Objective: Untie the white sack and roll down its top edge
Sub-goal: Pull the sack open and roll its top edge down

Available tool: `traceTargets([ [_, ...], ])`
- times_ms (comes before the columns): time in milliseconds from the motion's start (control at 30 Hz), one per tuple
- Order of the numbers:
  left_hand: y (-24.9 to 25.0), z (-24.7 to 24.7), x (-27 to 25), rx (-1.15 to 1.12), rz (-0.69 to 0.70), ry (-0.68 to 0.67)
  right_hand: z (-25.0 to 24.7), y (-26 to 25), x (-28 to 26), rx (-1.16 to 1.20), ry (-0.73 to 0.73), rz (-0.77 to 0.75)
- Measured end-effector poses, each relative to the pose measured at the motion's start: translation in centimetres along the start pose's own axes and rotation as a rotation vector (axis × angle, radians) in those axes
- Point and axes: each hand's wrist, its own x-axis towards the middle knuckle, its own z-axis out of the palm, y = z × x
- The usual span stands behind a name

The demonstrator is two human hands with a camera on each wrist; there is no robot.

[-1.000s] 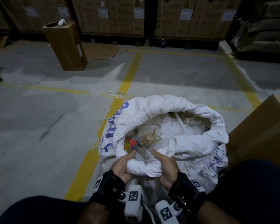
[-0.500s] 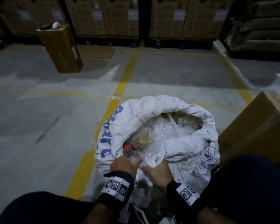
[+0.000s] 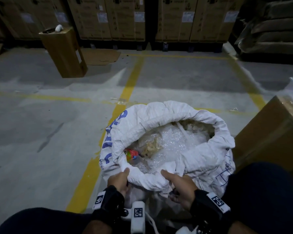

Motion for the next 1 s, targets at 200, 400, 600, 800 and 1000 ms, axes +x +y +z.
traceTargets([
  [200,0.3,0.3,-0.4,-0.294,-0.018,-0.082,-0.8,-1.0,-0.9,-0.191,0.003,0.059],
  [400,0.0,0.3,-0.1,-0.171,0.034,-0.004,-3.0,-5.2,-4.2,-0.434,-0.093,-0.09],
  [600,0.1,0.9,-1.2,-0.226,0.081,-0.016,-2.5,-7.5,-1.6,-0.525,-0.032,0.084],
  [800,-0.4,0.9,-1.0,-0.224,0.132,0.043,-0.2,-7.4,1.8,-0.753,0.111,0.045],
  [1000,-0.3,0.9,-0.9,-0.057,0.102,0.026,1.2,-7.2,4.2,-0.954,0.179,-0.132],
])
